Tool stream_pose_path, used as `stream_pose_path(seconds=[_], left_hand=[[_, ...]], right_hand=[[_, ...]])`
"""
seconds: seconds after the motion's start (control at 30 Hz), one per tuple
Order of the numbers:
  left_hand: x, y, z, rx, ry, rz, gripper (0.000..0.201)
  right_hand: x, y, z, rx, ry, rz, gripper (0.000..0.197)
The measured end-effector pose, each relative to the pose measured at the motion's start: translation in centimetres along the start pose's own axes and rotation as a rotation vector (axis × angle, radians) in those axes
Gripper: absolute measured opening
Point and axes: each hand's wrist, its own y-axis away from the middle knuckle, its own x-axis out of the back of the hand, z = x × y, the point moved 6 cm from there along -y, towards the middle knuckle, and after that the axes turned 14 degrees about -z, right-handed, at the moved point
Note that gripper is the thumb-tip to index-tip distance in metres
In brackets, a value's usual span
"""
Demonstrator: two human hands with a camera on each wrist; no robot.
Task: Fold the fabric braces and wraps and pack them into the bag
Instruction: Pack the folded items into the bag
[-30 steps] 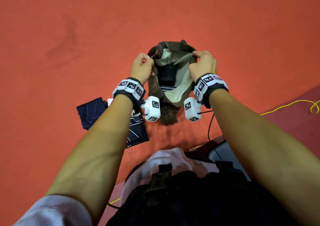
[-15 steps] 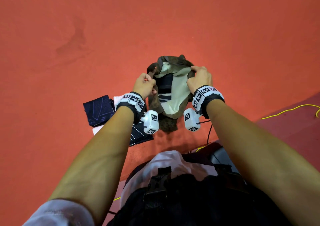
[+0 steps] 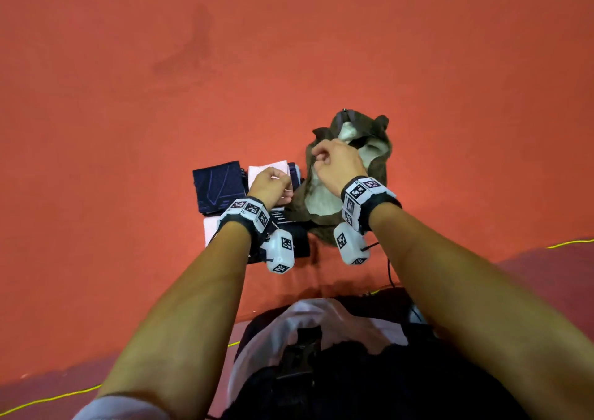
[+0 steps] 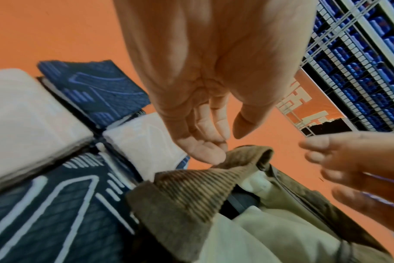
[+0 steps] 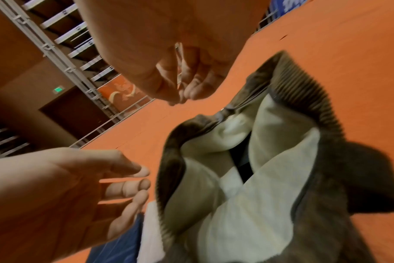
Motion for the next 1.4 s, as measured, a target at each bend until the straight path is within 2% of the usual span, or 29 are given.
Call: stream_pose_path(seconds=[0.1,0.17,0.23,0.33,0.43,0.5,0.53,0.63,0.7,0.8,0.9,0.97,1.17,1.4], left_hand=[[3.1,0.7,-3.0,0.053,-0.013,0.057,0.019],[4.7,1.0,-5.7,0.097,-0.006,0.076,0.020],[5.7,1.3,-8.6,0.148,0.020,0.084,0.020],[6.8,1.6,-13.3,0.243,0.046,0.100,0.019],[7.0,1.7,-16.8,0.290,0.081,0.076,0.019],[7.0,1.5,-18.1,0.288,0.101,0.062,0.006],[7.0,1.3,-18.3,0.286,0.103,0.064,0.011],[6.7,0.5,-18.6,0.263,0.043,0.082,0.047],[5.8,0.2,-18.1,0.243,0.005,0.037,0.053],[4.7,-0.5,-18.0,0.207,0.008,0.000,0.043],[4.9,-2.3,-21.0,0.219,0.055,-0.008,0.058],[5.1,-2.5,-21.3,0.239,0.054,-0.015,0.062],[5.2,-0.9,-18.6,0.237,0.058,-0.019,0.044],[6.6,-2.0,-21.5,0.281,0.007,0.009,0.063]], right_hand=[[-5.5,-0.3,-2.1,0.032,-0.063,-0.191,0.030],[-9.5,-0.3,-2.3,0.000,-0.084,-0.351,0.029],[-13.1,-0.3,-1.3,-0.075,-0.092,-0.458,0.029],[-17.2,-0.1,1.8,-0.220,-0.045,-0.539,0.040],[-19.0,0.5,5.6,-0.379,0.006,-0.530,0.041],[-19.4,0.7,7.4,-0.436,0.006,-0.474,0.038],[-19.5,0.7,8.0,-0.458,-0.004,-0.438,0.038],[-19.6,0.4,9.0,-0.510,-0.055,-0.349,0.043],[-19.9,0.0,9.6,-0.553,-0.066,-0.326,0.054],[-20.0,-0.2,10.9,-0.642,-0.099,-0.340,0.072],[-20.5,-0.1,12.4,-0.690,-0.198,-0.384,0.072],[-20.9,-0.2,13.2,-0.704,-0.222,-0.394,0.076],[-22.1,0.2,14.1,-0.767,-0.285,-0.418,0.087],[-22.7,0.3,14.1,-0.782,-0.395,-0.445,0.100]])
